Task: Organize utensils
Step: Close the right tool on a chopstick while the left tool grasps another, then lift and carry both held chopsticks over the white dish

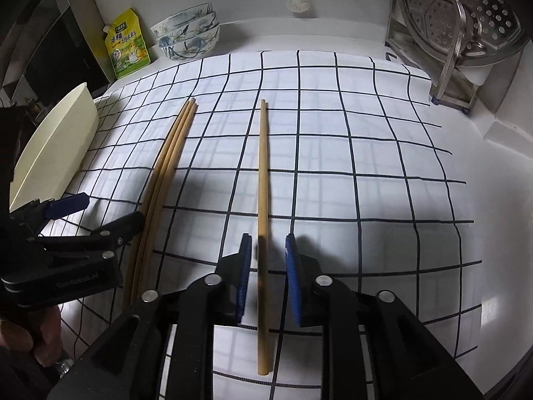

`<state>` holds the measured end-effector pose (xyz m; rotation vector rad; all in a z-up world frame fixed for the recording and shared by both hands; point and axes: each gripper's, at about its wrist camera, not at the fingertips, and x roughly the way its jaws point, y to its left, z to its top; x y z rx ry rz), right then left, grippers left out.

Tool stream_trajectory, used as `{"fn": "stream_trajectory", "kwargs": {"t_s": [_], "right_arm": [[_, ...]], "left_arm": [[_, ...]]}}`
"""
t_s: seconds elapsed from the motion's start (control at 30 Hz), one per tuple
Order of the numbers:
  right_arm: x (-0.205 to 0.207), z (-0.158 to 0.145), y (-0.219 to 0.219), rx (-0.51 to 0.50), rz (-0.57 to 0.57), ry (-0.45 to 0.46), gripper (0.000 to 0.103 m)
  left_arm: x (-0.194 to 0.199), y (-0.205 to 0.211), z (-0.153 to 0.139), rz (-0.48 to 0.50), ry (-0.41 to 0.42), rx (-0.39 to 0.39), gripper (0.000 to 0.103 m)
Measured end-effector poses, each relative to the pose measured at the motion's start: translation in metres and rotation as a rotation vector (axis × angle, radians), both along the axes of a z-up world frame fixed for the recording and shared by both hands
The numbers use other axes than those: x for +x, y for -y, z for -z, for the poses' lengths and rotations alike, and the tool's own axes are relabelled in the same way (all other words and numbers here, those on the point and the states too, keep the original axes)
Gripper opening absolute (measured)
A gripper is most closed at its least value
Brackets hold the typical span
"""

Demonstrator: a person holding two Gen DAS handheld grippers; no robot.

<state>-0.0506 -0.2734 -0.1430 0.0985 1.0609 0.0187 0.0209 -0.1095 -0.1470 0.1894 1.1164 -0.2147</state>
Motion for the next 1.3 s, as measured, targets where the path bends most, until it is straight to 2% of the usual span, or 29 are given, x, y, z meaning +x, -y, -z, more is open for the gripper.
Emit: {"fn": "stream_trajectory", "kwargs": {"t_s": [0.03, 0.13, 0.27, 0.43, 0.53, 0.6, 0.63, 0.7, 0.73, 0.93, 1.13, 1.3], "right_arm": [[0.001, 0.0, 0.0, 0.002, -0.002, 0.0, 0.026], [0.002, -0.001, -0.002, -0.002, -0.011, 0.007, 0.031], [0.006, 0.001, -0.004, -0.015, -0.017, 0.006, 0.032], [0.013, 0.008, -0.012, -0.08, -0.04, 0.013, 0.032], [0.014, 0.01, -0.017, -0.102, -0.072, 0.02, 0.03], [0.014, 0.009, -0.019, -0.094, -0.077, 0.02, 0.015], [0.015, 0.009, -0.019, -0.097, -0.078, 0.019, 0.007], [0.016, 0.008, -0.019, -0.07, -0.076, 0.016, 0.007], [0.016, 0.008, -0.018, -0.06, -0.074, 0.014, 0.007], [0.012, -0.004, -0.015, 0.0, -0.047, 0.013, 0.007], [0.014, -0.041, -0.028, 0.034, -0.054, 0.066, 0.007], [0.029, -0.078, -0.061, 0.085, -0.102, 0.134, 0.007]], "left_arm": [[0.0, 0.0, 0.002, -0.006, -0.001, 0.022, 0.093], [0.001, -0.004, 0.003, -0.027, 0.005, 0.021, 0.095], [0.006, -0.005, 0.003, -0.048, 0.013, 0.023, 0.095], [0.014, -0.002, 0.002, -0.075, 0.018, 0.026, 0.092], [0.014, 0.005, -0.002, -0.049, 0.034, 0.02, 0.071], [0.013, 0.012, -0.004, -0.023, 0.035, 0.012, 0.046], [0.012, 0.015, -0.005, -0.005, 0.03, 0.0, 0.038], [0.011, 0.021, -0.006, 0.014, 0.019, -0.003, 0.012], [0.011, 0.023, -0.006, 0.021, 0.013, 0.01, 0.007], [0.014, 0.01, -0.015, 0.004, -0.017, -0.037, 0.007], [0.012, -0.013, -0.061, -0.005, 0.049, -0.088, 0.007], [0.013, -0.056, -0.106, -0.053, 0.136, -0.106, 0.007]]}}
